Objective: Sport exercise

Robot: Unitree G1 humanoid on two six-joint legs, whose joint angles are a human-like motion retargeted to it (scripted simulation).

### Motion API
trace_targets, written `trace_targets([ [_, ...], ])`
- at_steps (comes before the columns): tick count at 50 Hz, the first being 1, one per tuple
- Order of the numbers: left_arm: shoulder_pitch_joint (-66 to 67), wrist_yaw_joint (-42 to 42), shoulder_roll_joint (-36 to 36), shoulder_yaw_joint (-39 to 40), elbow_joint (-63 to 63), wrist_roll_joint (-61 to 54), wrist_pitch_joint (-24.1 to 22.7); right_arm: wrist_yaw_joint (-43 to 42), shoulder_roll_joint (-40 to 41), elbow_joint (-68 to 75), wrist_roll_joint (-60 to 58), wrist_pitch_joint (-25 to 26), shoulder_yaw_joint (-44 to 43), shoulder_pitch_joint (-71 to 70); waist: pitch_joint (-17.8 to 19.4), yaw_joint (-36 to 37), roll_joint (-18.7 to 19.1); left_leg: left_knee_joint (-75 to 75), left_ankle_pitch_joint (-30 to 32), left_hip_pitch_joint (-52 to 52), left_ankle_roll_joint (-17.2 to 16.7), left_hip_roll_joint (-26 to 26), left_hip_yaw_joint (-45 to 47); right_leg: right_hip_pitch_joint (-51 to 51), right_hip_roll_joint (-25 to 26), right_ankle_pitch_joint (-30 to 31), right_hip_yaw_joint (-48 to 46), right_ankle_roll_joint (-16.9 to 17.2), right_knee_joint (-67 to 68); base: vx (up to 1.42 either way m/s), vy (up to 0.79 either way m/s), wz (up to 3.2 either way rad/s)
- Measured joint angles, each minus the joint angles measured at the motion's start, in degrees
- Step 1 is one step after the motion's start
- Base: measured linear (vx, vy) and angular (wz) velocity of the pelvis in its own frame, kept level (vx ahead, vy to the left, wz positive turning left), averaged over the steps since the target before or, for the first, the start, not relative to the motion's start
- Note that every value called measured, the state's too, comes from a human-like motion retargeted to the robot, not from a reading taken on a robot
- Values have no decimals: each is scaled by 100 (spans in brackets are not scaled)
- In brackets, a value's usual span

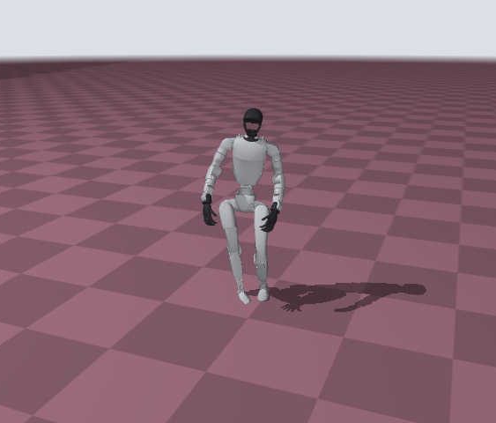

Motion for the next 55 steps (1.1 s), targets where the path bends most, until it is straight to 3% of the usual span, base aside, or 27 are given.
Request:
trace_targets([
  [10, -679, 665, 1026, 1002, -3761, 942, -292, -902, -407, -3960, 1173, -398, -809, -2032, -3, -221, 67, -877, 144, 609, 159, -116, 568, -230, -27, -269, 382, 0, 618, 0, 4, -66],
  [16, -1660, 881, 1411, 1120, -4816, 1346, -315, -870, -145, -5529, 1170, -484, -626, -3399, -78, -383, 138, -767, 152, 694, 164, -50, 835, -330, 76, -392, 561, 0, 1029, -5, 4, -49],
  [22, -2283, 707, 1717, 1002, -5011, 1469, -142, -236, -358, -5666, 842, -42, -135, -3826, 33, -417, 112, -900, 172, 736, 195, -75, 994, -509, 127, -475, 526, 0, 1294, -1, 2, -19],
  [30, -1795, 510, 1818, 767, -4528, 1431, 2, 455, -902, -4557, 151, 320, 584, -3437, 176, -302, 7, -1260, 267, 868, 200, -202, 1127, -628, 87, -593, 502, 0, 1472, 0, 0, 0],
  [38, -706, -39, 1444, 486, -3504, 1209, 159, 903, -950, -3054, -660, 384, 917, -2425, 274, -262, -119, -1626, 404, 1005, 236, -361, 1164, -699, -2, -716, 465, 0, 1581, 0, 0, 0],
  [55, 548, -1026, 84, -106, 932, 848, 610, 502, 17, 504, -1270, 295, 32, 567, 231, -311, -81, -1932, 618, 1228, 289, -516, 1137, -362, -226, -570, 437, 0, 1063, 0, 0, 0],
])
